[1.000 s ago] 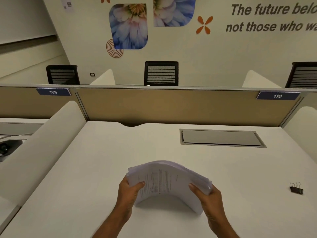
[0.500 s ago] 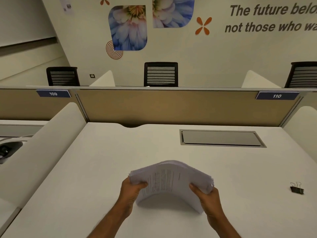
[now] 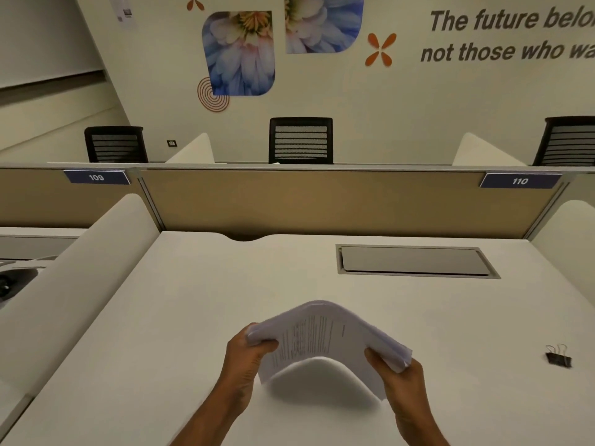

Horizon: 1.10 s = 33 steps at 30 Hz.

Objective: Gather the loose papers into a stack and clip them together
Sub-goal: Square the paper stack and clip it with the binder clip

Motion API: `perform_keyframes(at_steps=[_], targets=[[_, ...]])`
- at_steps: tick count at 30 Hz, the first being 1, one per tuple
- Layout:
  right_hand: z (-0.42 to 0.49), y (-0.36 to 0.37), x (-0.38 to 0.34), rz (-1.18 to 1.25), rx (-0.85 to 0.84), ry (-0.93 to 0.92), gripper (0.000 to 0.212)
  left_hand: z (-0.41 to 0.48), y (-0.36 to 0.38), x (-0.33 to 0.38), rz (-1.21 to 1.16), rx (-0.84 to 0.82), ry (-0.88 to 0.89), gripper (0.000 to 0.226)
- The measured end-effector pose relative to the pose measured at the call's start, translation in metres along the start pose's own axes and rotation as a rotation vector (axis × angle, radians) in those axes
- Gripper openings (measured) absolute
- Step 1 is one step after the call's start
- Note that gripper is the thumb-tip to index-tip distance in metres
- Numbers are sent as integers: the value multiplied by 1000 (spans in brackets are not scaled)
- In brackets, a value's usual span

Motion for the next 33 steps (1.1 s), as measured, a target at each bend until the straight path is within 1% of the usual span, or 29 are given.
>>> perform_keyframes(at_steps=[2, 4, 6, 10, 14, 17, 19, 22, 24, 26, 27, 29, 31, 33], targets=[[1, -1, 0, 8, -3, 21, 23, 1, 3, 4, 11, -1, 29, 27], [0, -1, 3, -14, -40, 48, 28, 4, 6, 2, 18, -10, 4, 37], [-1, 1, 3, -15, -67, 68, 28, 6, 8, 1, 0, -15, -28, 47], [1, 2, 0, -30, -92, 50, 27, 11, 7, 3, -6, -8, -40, 43], [6, -5, -1, -26, -78, 73, 27, 15, 1, -6, 9, 2, -74, 43], [3, 2, 2, -66, -167, 69, 32, 13, 10, -14, 34, -55, -91, 52], [2, 6, 3, -75, -184, 68, 36, 14, 13, -14, 25, -49, -114, 50], [10, -3, 2, -100, -150, 50, 32, 22, 2, -17, 24, -1, -124, 38], [16, -11, 7, -83, -85, 77, 31, 24, 2, -20, 58, -34, -122, 38], [14, -6, 12, -89, -96, 81, 31, 23, 13, -23, 66, -83, -144, 42], [12, -2, 13, -92, -99, 85, 31, 22, 18, -22, 57, -82, -149, 41], [13, 1, 11, -63, -58, 82, 23, 24, 20, -16, 17, -37, -130, 35], [17, -4, 5, -30, -3, 49, 17, 27, 17, -12, -29, 4, -88, 40], [20, -9, 2, -26, -6, 18, 24, 28, 16, -13, -35, -2, -67, 47]])
Point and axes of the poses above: each hand's wrist, its own z-axis towards the middle knuckle, its own y-axis out of the palm, x = y × z, the point moved 4 cm from there along z, towards the middle knuckle, and after that the axes turned 14 degrees about z, right-handed, at the moved point
